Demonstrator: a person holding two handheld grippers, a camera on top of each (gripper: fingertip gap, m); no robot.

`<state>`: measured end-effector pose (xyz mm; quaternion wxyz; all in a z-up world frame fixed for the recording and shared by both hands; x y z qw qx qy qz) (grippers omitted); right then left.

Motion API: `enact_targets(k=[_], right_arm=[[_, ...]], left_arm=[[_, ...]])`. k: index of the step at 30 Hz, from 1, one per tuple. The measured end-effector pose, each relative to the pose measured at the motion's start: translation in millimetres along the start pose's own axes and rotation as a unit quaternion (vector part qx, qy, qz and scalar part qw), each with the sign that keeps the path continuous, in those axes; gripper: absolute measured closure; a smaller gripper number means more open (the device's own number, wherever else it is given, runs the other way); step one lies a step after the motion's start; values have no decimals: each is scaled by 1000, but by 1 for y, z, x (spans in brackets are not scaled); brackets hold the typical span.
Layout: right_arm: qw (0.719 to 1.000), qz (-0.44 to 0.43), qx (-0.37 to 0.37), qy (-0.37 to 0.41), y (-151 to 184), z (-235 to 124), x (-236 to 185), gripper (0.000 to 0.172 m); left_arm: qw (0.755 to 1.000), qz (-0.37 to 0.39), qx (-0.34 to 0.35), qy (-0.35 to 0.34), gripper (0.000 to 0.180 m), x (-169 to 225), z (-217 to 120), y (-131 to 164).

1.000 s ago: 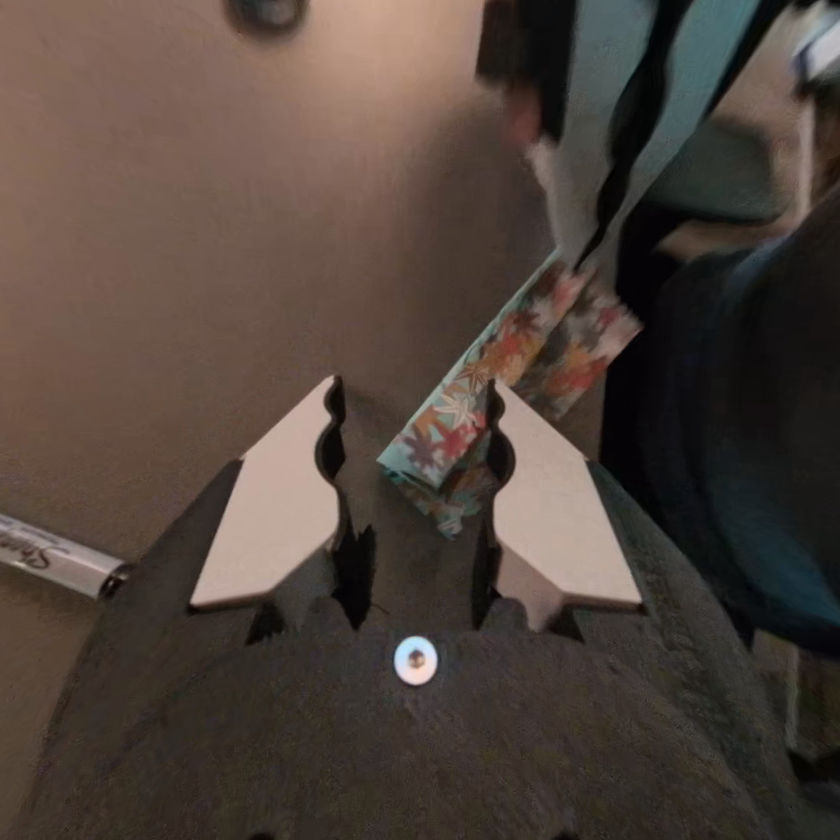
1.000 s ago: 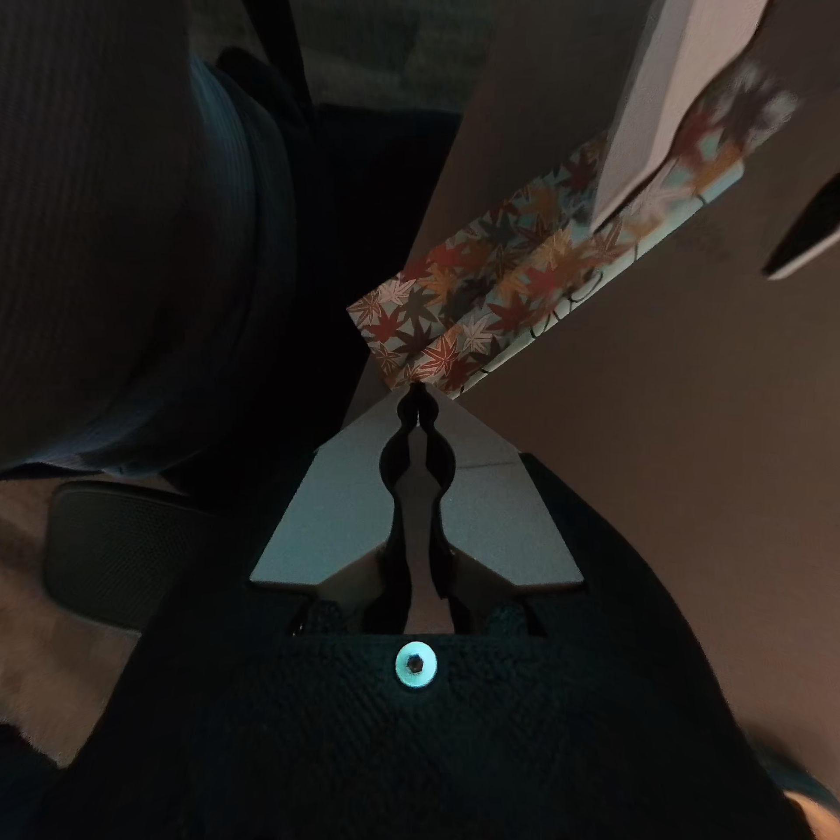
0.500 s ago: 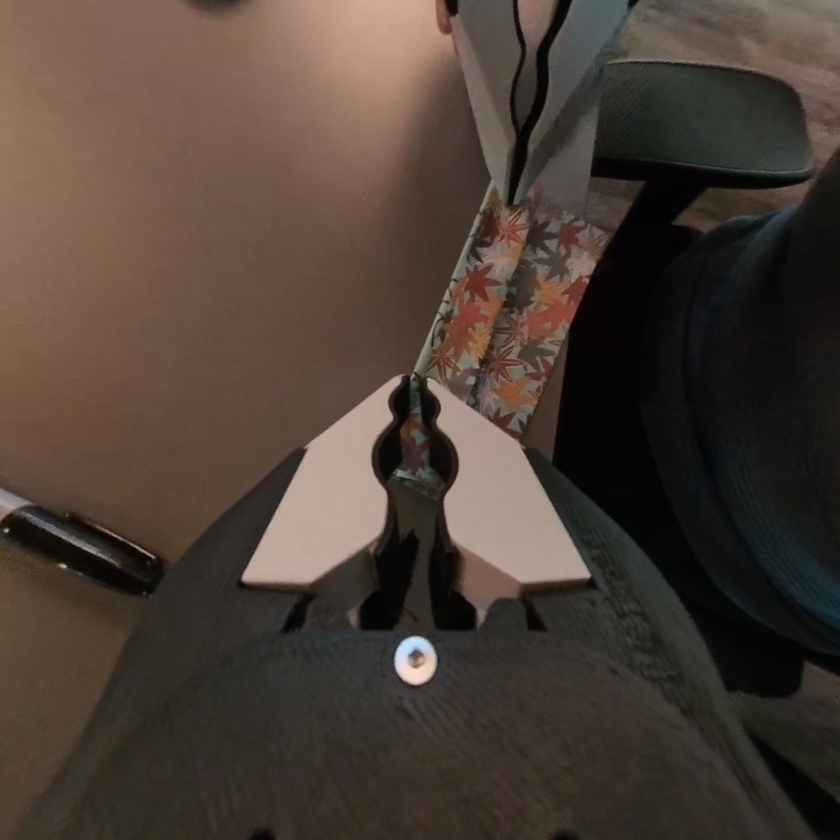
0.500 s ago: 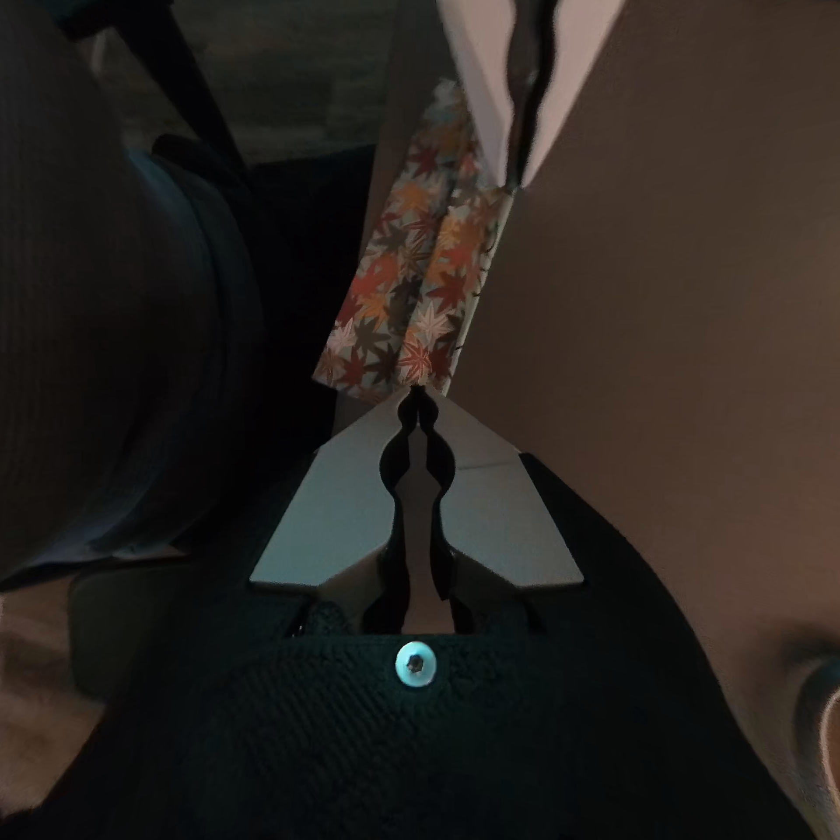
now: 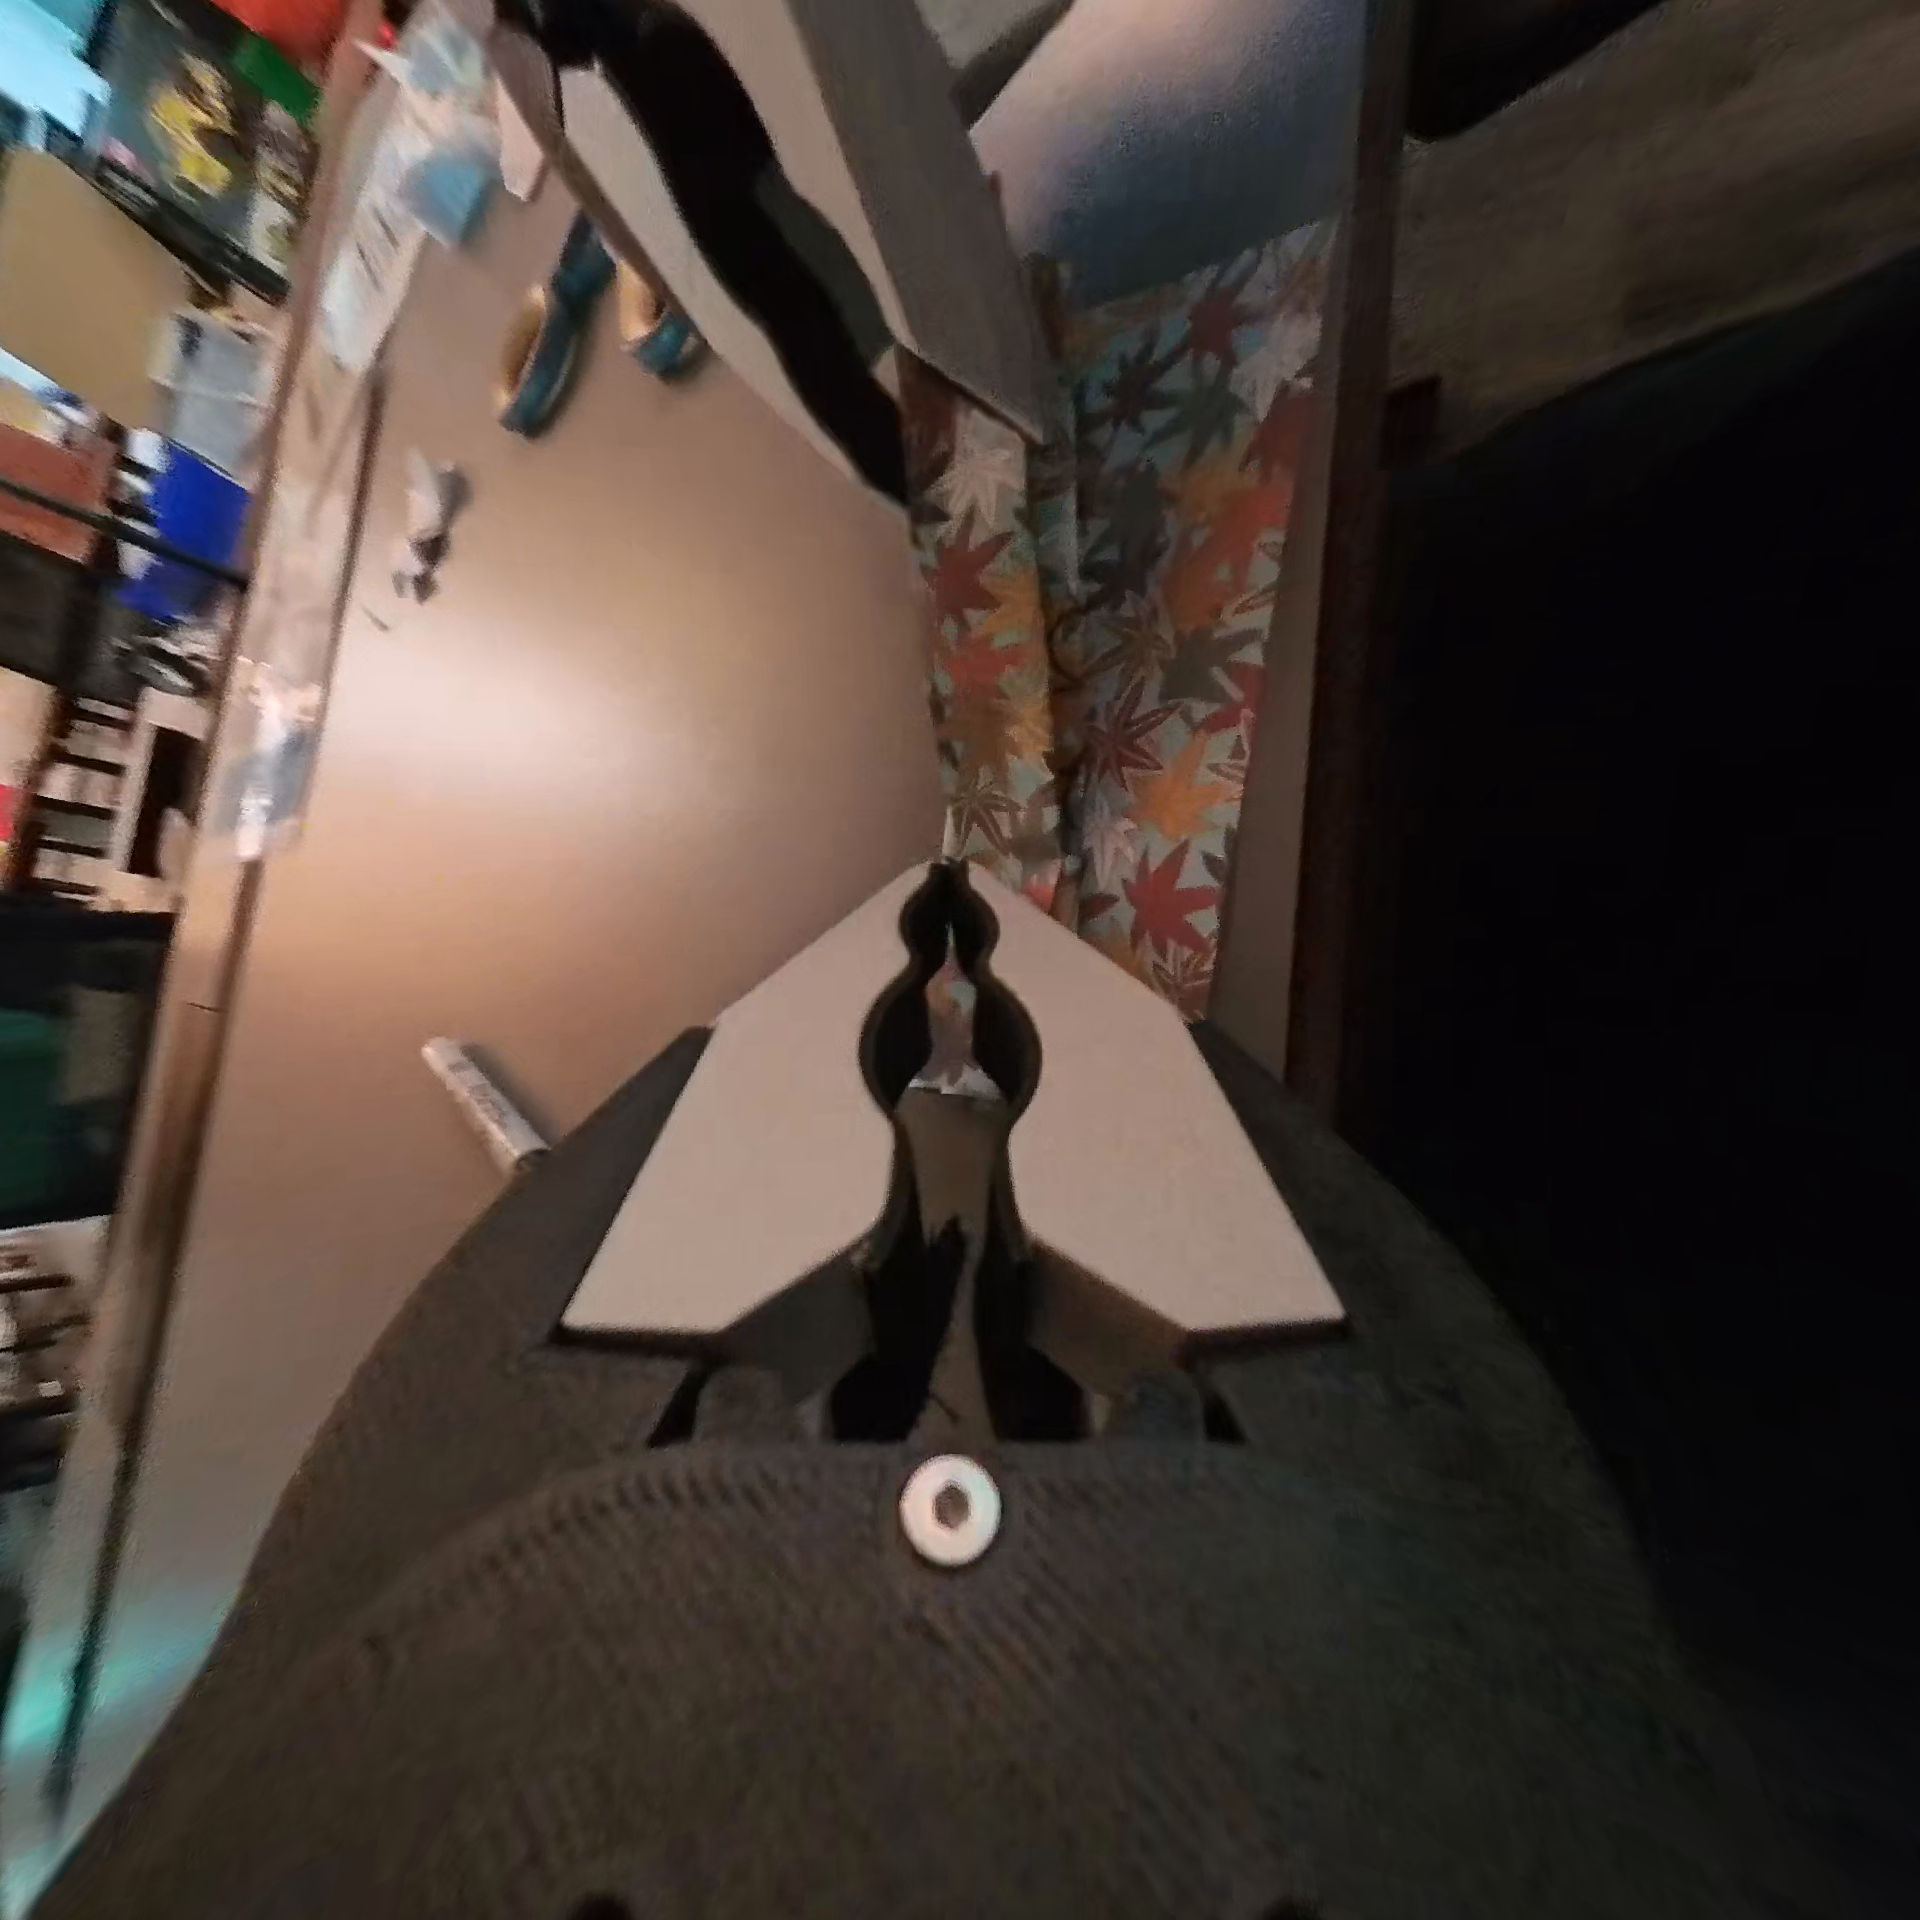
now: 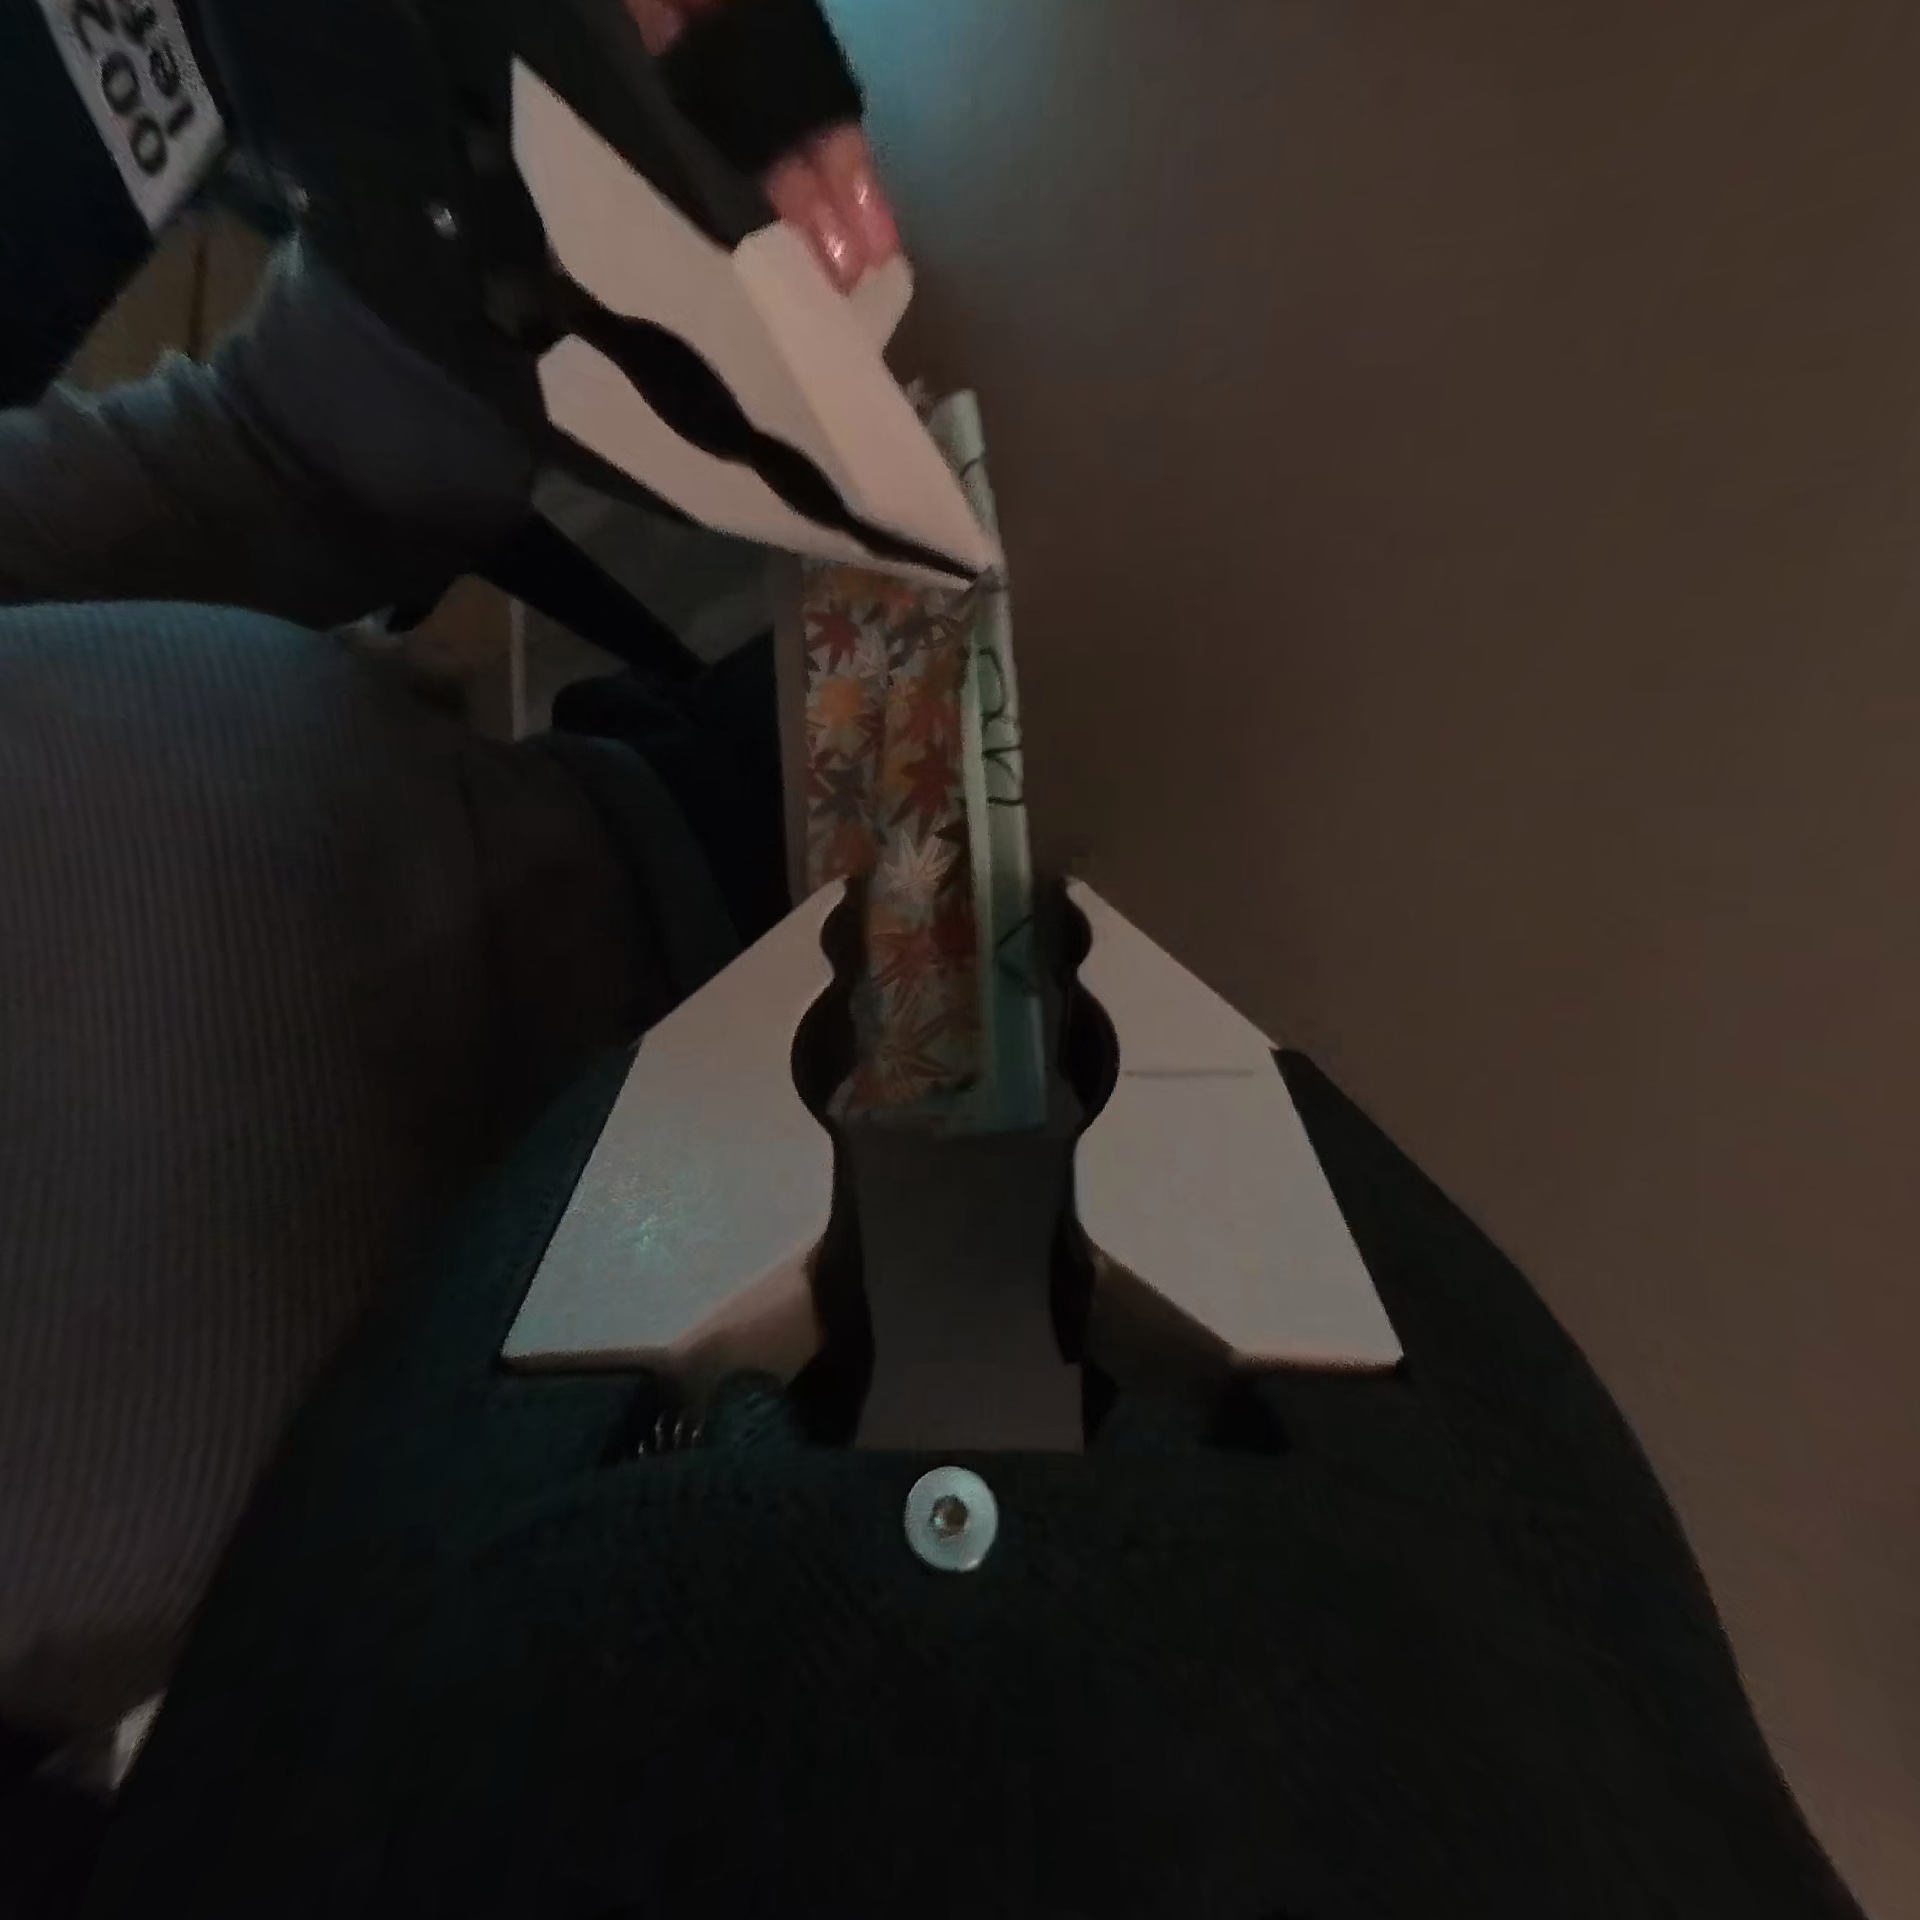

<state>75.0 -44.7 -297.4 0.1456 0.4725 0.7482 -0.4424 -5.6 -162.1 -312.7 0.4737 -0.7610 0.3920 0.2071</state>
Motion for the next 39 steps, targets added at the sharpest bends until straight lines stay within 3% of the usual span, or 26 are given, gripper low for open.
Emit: enact_targets(k=[5, 8, 10, 12, 14, 17, 20, 23, 28, 32, 33, 36, 39], right_arm=[[995, -48, -78, 50, 1, 11, -11, 156], [984, -97, -106, 102, 3, 14, -16, 166], [969, -160, -119, 148, 2, 13, -22, 169], [935, -246, -138, 215, 1, 10, -28, 172], [884, -335, -154, 288, -3, 8, -36, 172], [796, -442, -175, 375, -8, 7, -48, 172], [729, -494, -189, 434, -9, 5, -53, 172], [707, -497, -191, 466, -7, 1, -52, 172], [681, -497, -170, 510, -7, -8, -53, 172], [676, -502, -148, 520, -4, -8, -54, 172], [679, -507, -138, 512, -1, -7, -54, 171], [681, -513, -113, 510, 4, -7, -53, 134], [662, -518, -132, 526, 9, -8, -47, 126]], left_arm=[[999, 22, -3, -31, 180, 2, -2, -1], [998, -47, 29, 2, 180, -2, -11, -1], [992, -113, 61, 7, 154, -15, -22, -4], [980, -184, 73, 35, 118, -26, -30, -12], [962, -253, 55, 86, 85, -34, -32, -19], [923, -326, 19, 204, 71, -29, -29, -28], [912, -329, -27, 244, 89, -21, -18, -25], [922, -303, -33, 240, 108, -11, -12, -30], [986, -157, -33, 41, 133, -18, -8, -41], [997, -22, -48, -55, 177, -16, -9, -48], [996, 0, -55, -71, 180, -16, -8, -47], [991, 48, -68, -102, 180, -16, -7, -43], [988, 75, -77, -109, 180, -11, -4, -41]])
Point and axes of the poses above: each gripper's, where its closed fingertips meet, z out along the fingers, y out of its underside, x = y × z across the jaws, the point moved 6 cm from there along -z, back along the fingers, and after that the axes turned 10 degrees about -y, right-handed, at the moved point
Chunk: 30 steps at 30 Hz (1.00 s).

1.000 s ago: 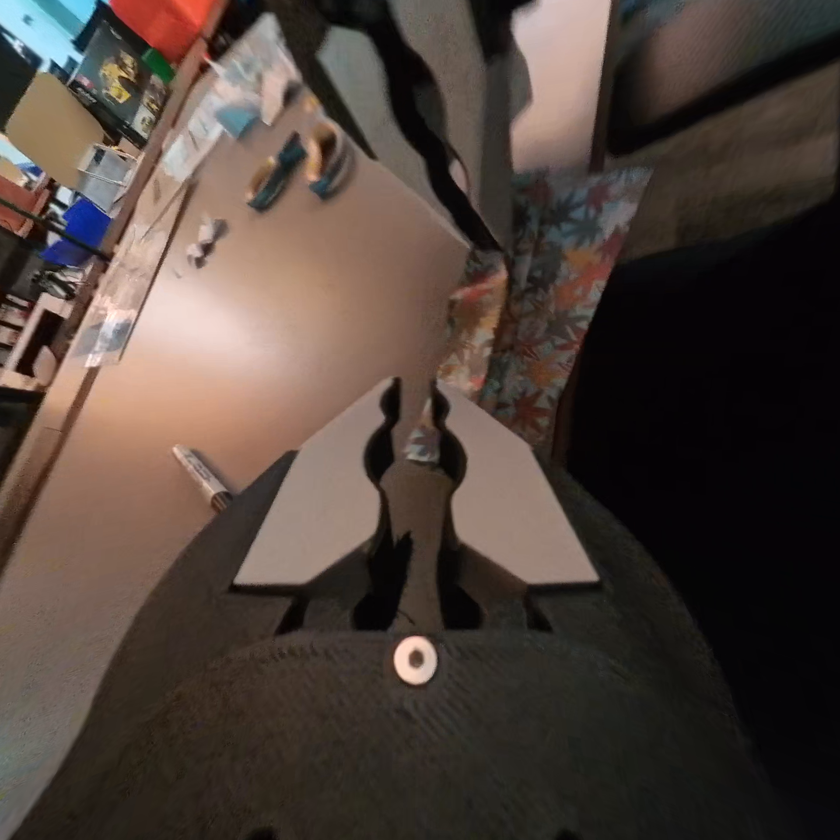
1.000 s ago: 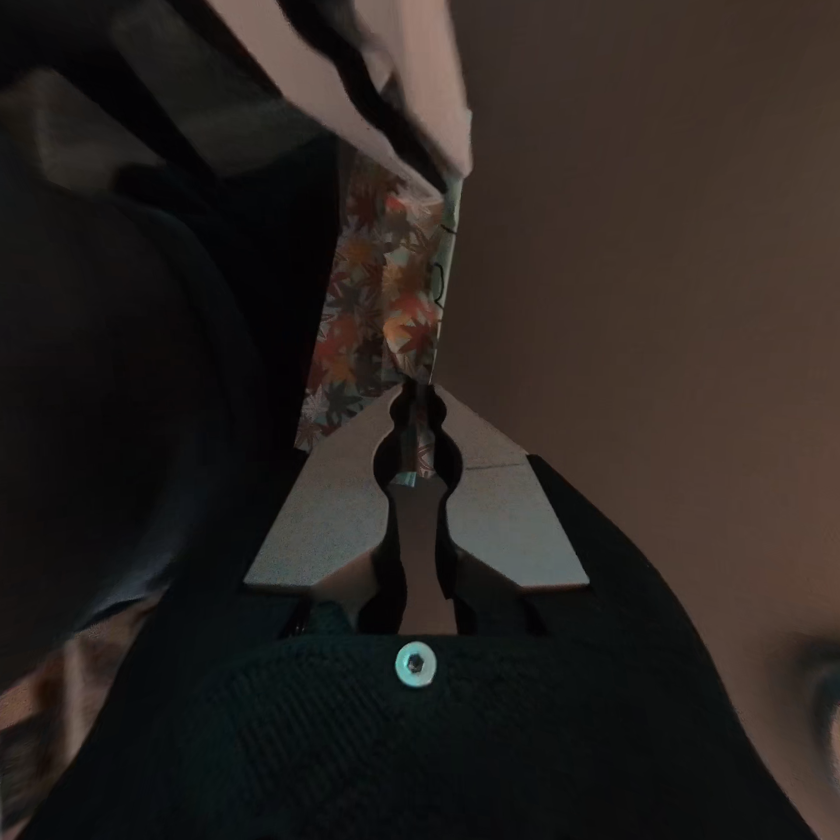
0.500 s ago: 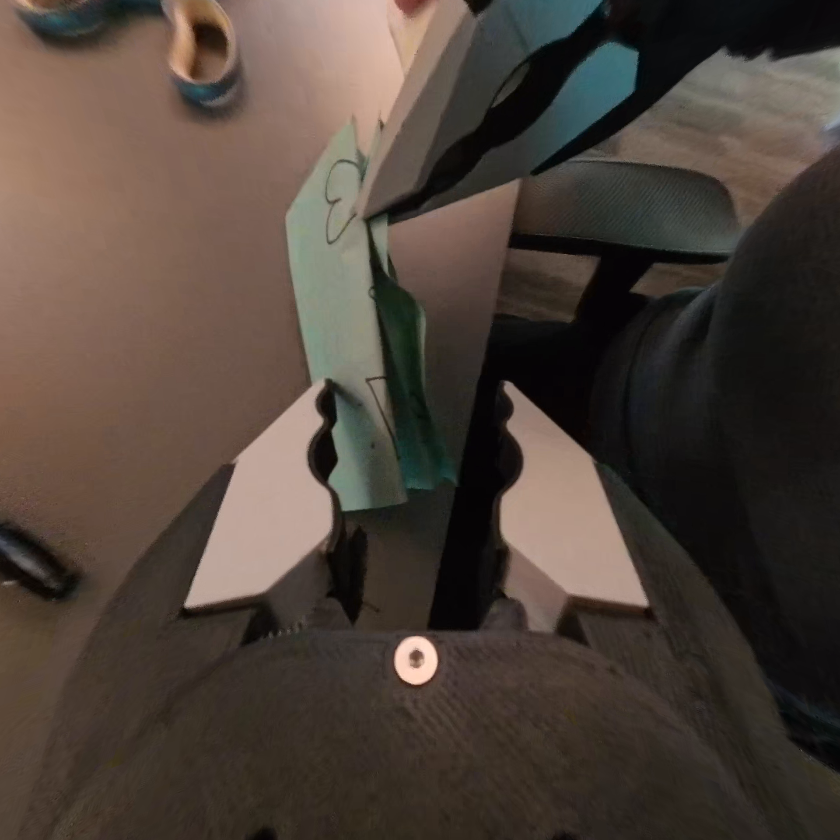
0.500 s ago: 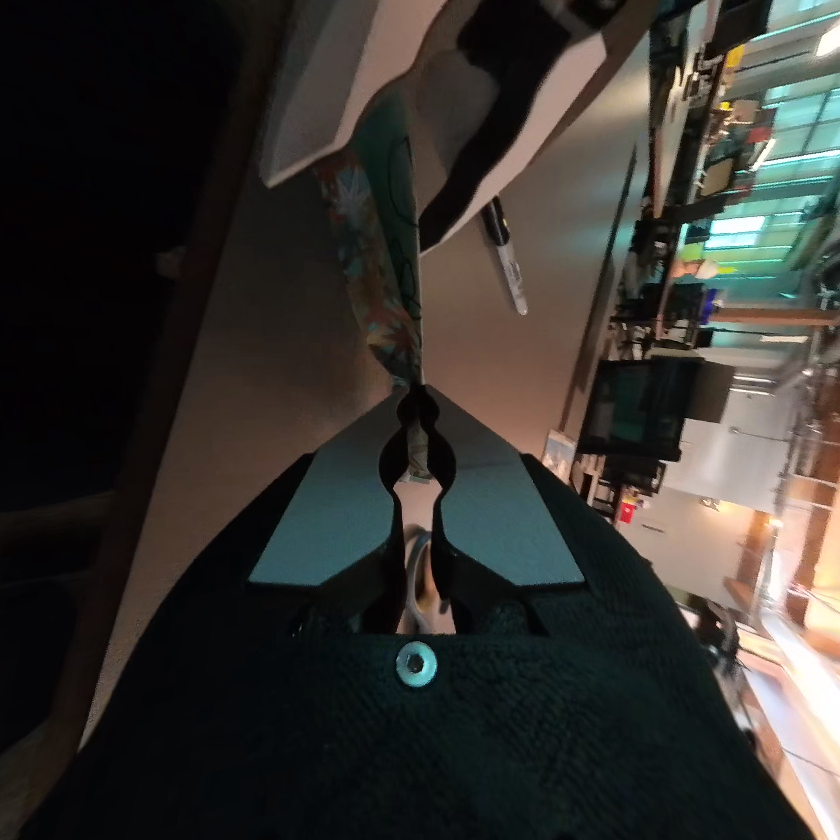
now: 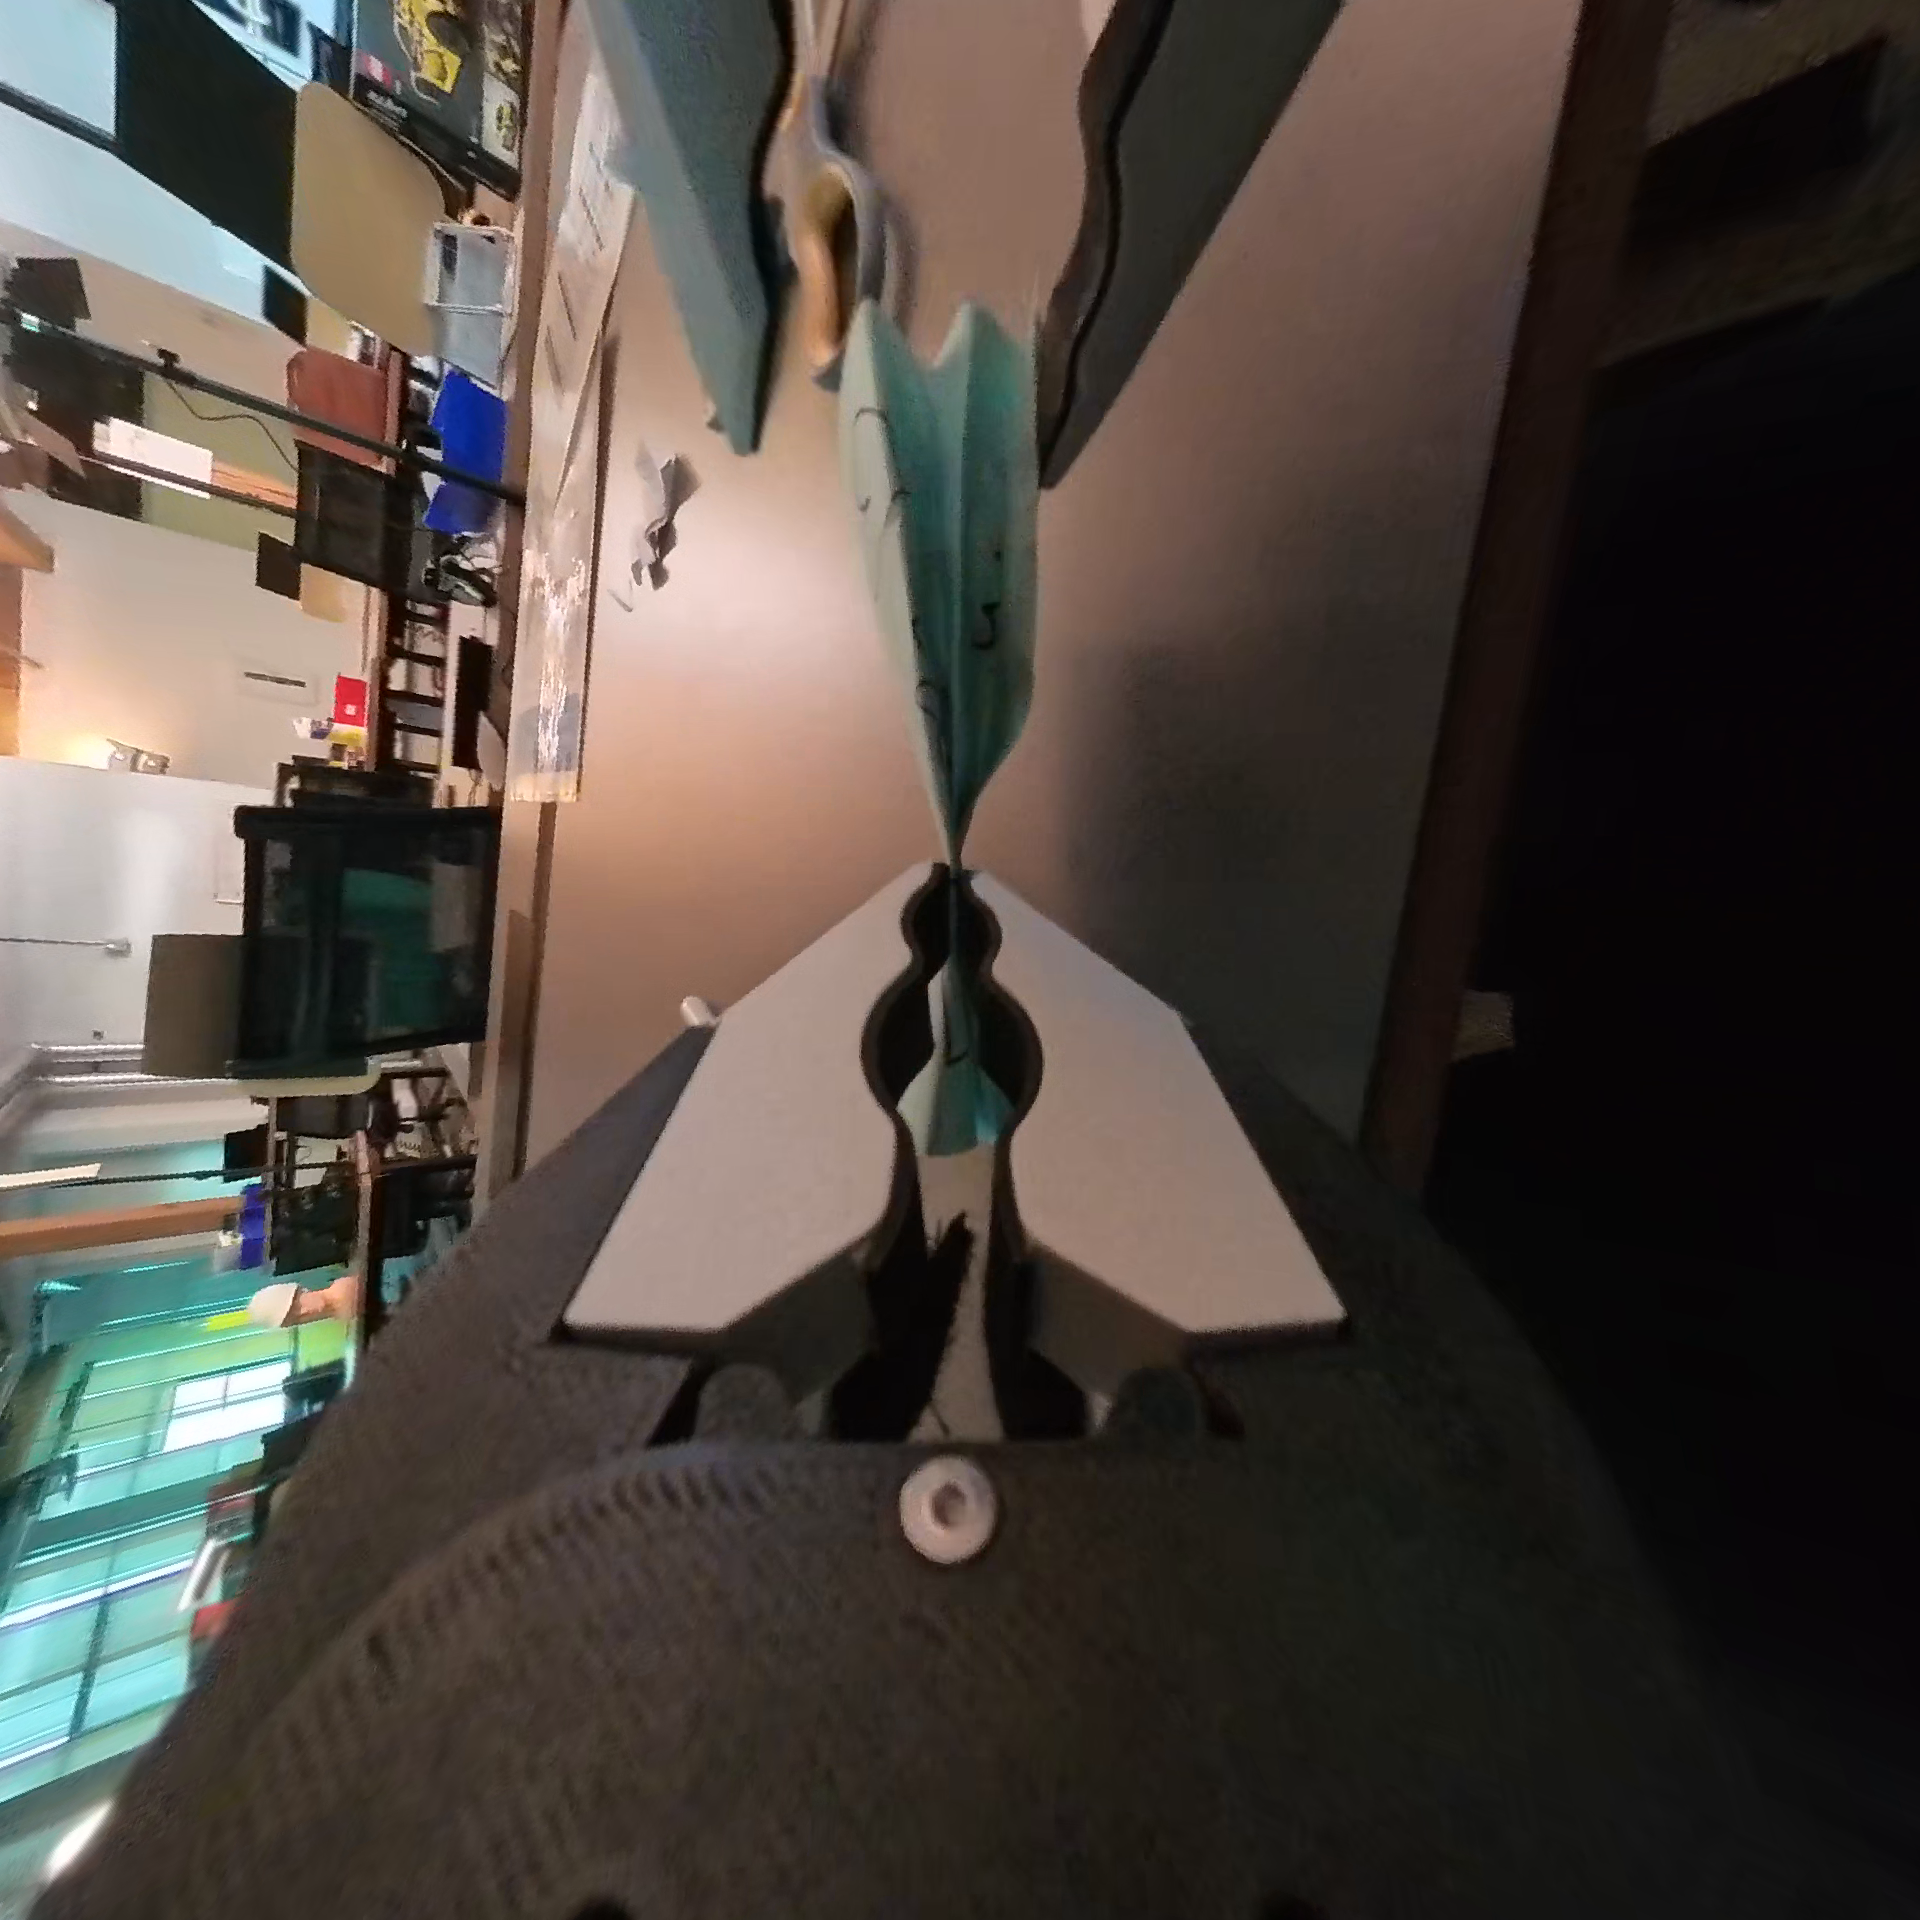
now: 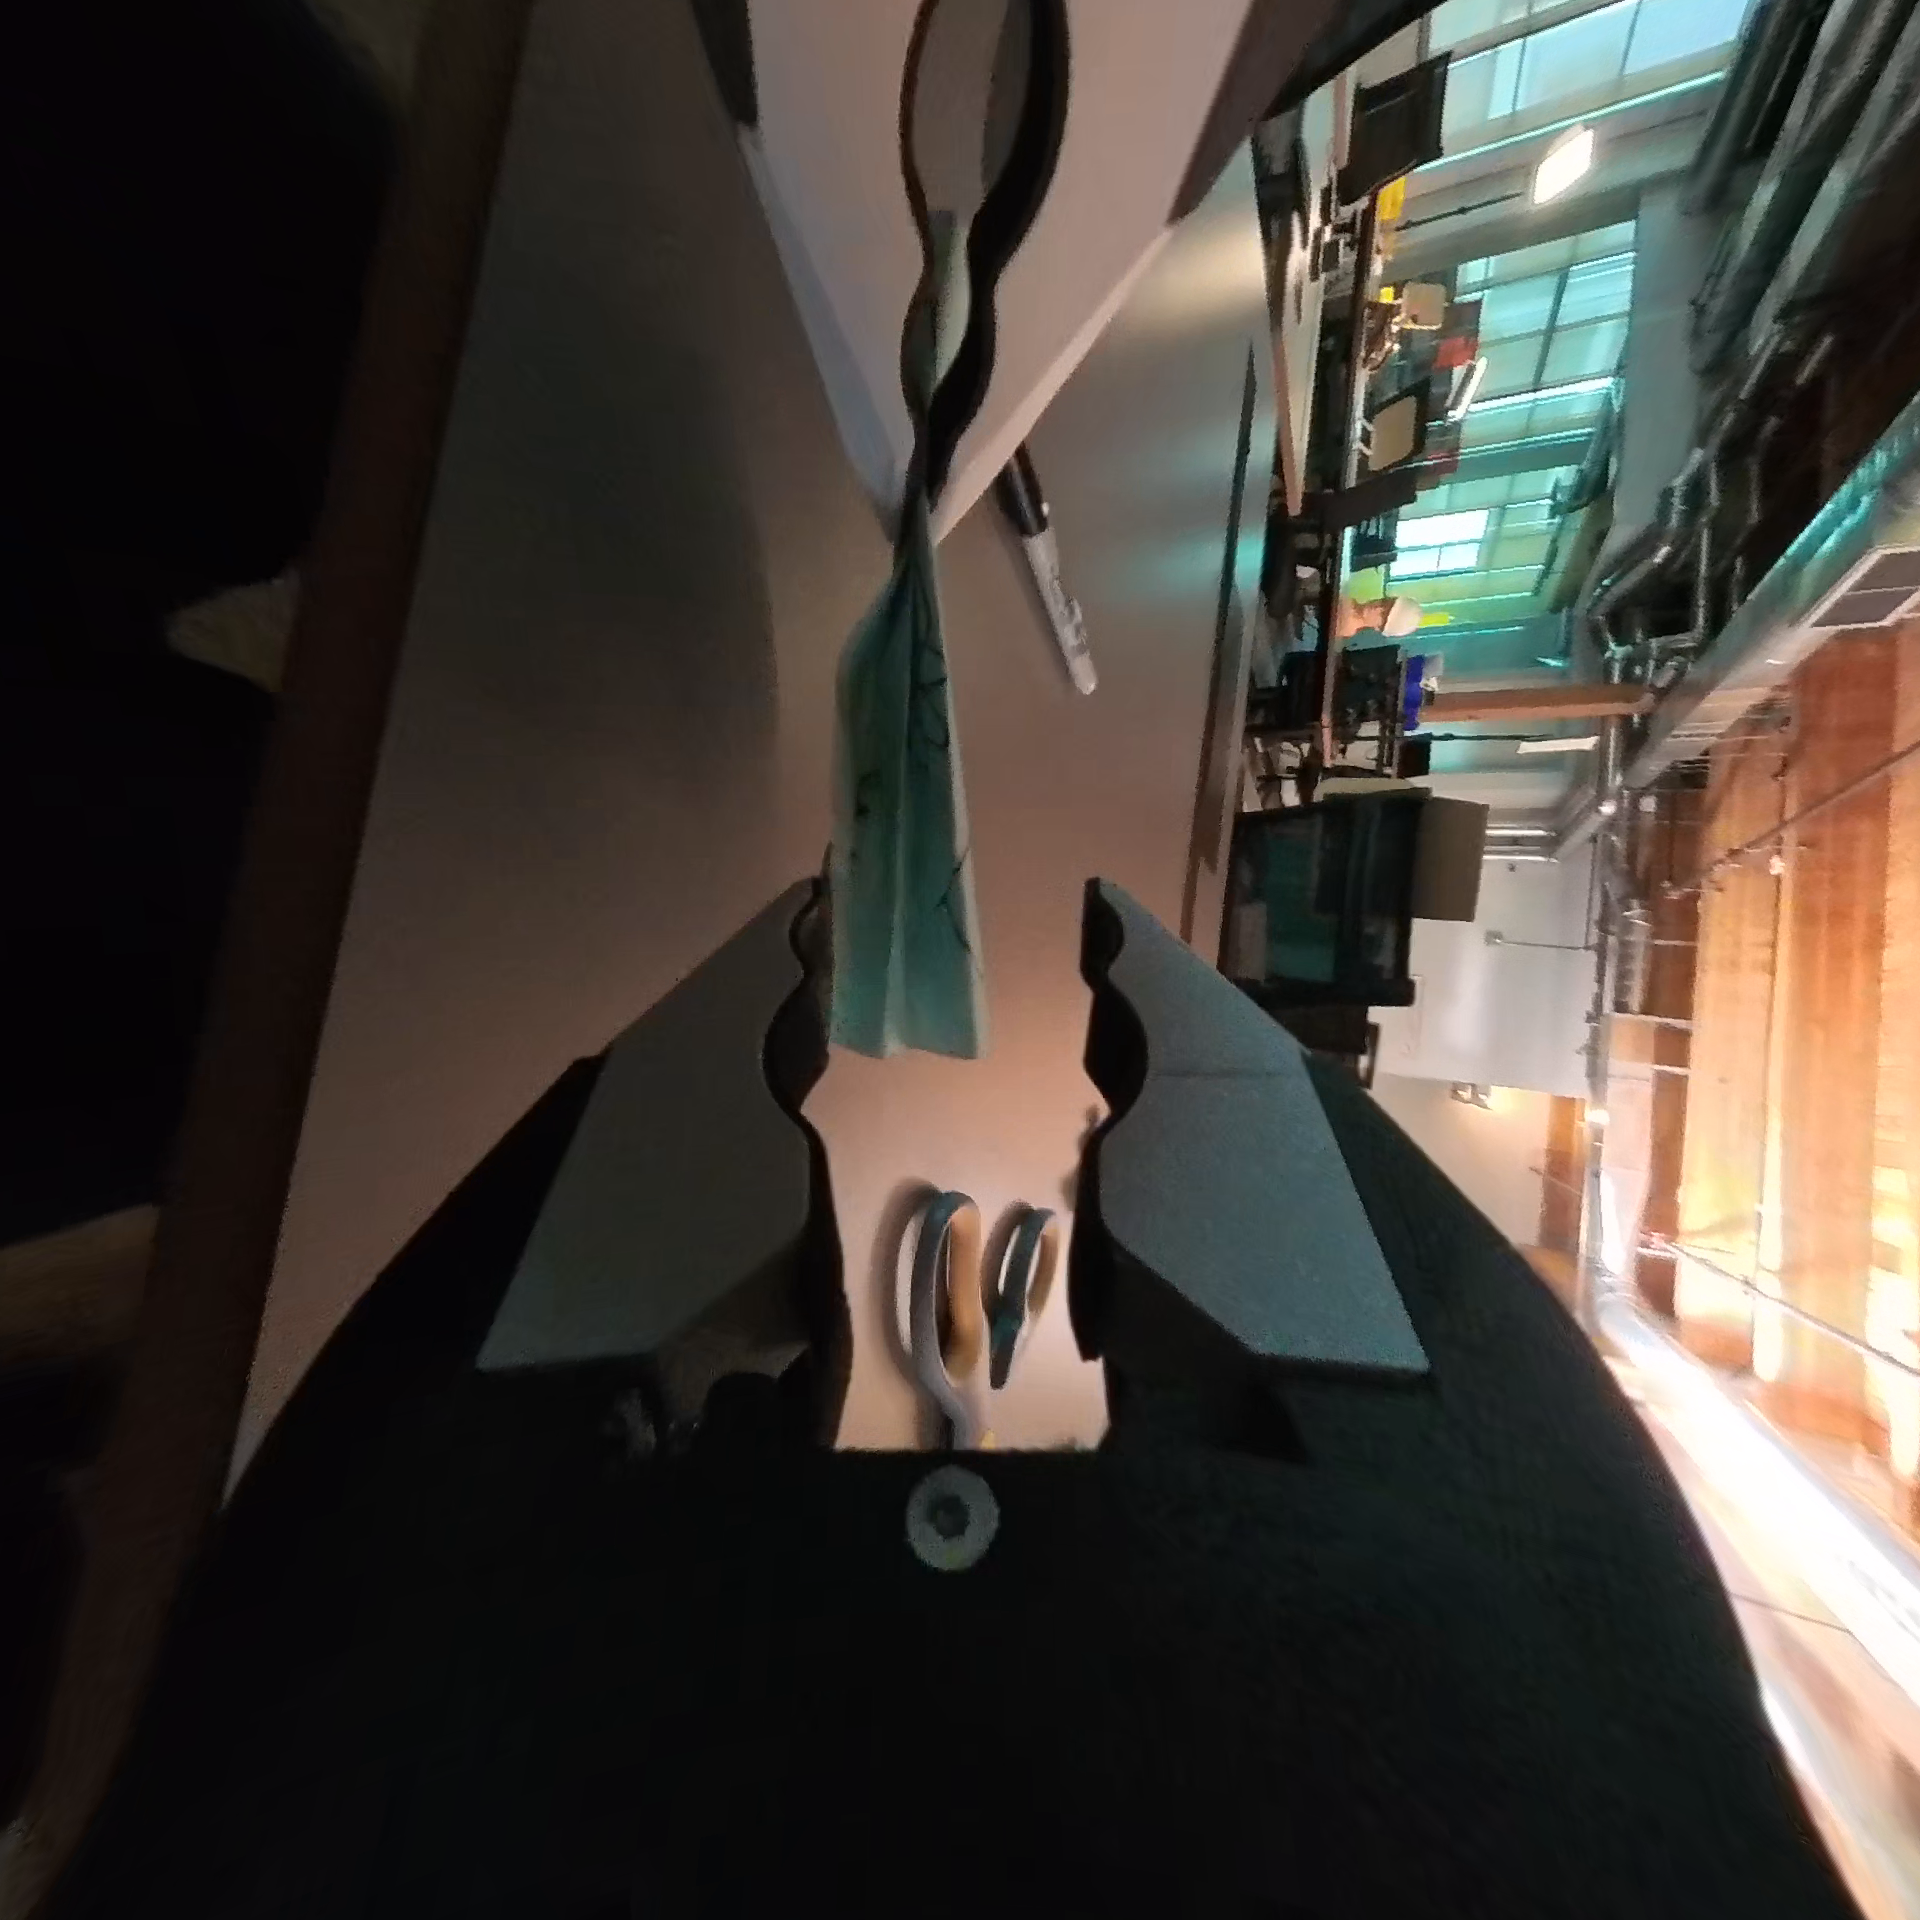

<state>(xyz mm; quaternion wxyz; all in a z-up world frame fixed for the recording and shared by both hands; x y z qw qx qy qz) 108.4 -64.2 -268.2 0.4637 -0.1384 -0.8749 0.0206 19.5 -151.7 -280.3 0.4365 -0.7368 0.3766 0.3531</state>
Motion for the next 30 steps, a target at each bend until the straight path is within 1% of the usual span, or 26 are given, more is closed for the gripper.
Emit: enact_targets(k=[2, 4, 7, 8, 10, 11, 12, 14, 15, 17, 20, 23, 27, 30], right_arm=[[1000, -15, -13, -3, 3, 4, -5, 131], [1000, -25, -11, -16, 3, 6, -11, 130], [999, -11, 24, -37, -6, 6, -15, 118], [999, -6, 24, -35, -7, 7, -14, 116], [1000, -7, -3, -19, -3, 13, -10, 108], [1000, -9, -20, -8, 1, 16, -8, 109], [999, -14, -31, 2, 4, 17, -7, 119], [999, -33, -17, 23, 5, 14, -5, 159], [999, -37, -8, 29, 5, 12, -4, 165], [999, -32, 7, 27, 4, 8, -3, 169], [999, -18, 27, 0, 6, 7, -7, 172], [998, -1, 41, -44, 8, 9, -15, 172], [996, 0, 44, -76, 15, 12, -23, 172], [991, 25, 70, -113, 18, 14, -28, 172]], left_arm=[[1000, -8, 2, 10, 180, 3, 1, -1], [1000, -24, -6, 8, 180, 1, 2, 1], [999, -45, -4, 17, 180, -1, 3, 2], [999, -49, 1, 21, 180, -1, 3, 1], [998, -60, 11, 30, 180, -1, 3, -2], [997, -63, 12, 32, 180, -2, 3, -2], [998, -62, 12, 30, 180, -3, 3, -2], [998, -53, 12, 28, 180, -3, 2, 1], [998, -52, 20, 29, 180, -2, 2, 1], [998, -49, 36, 27, 180, -1, 0, 2], [997, -42, 47, 35, 180, 5, 1, 4], [995, -43, 57, 62, 180, 13, 1, 6], [992, -57, 57, 98, 180, 16, 1, 17], [983, -97, 72, 139, 180, 17, -1, 23]])
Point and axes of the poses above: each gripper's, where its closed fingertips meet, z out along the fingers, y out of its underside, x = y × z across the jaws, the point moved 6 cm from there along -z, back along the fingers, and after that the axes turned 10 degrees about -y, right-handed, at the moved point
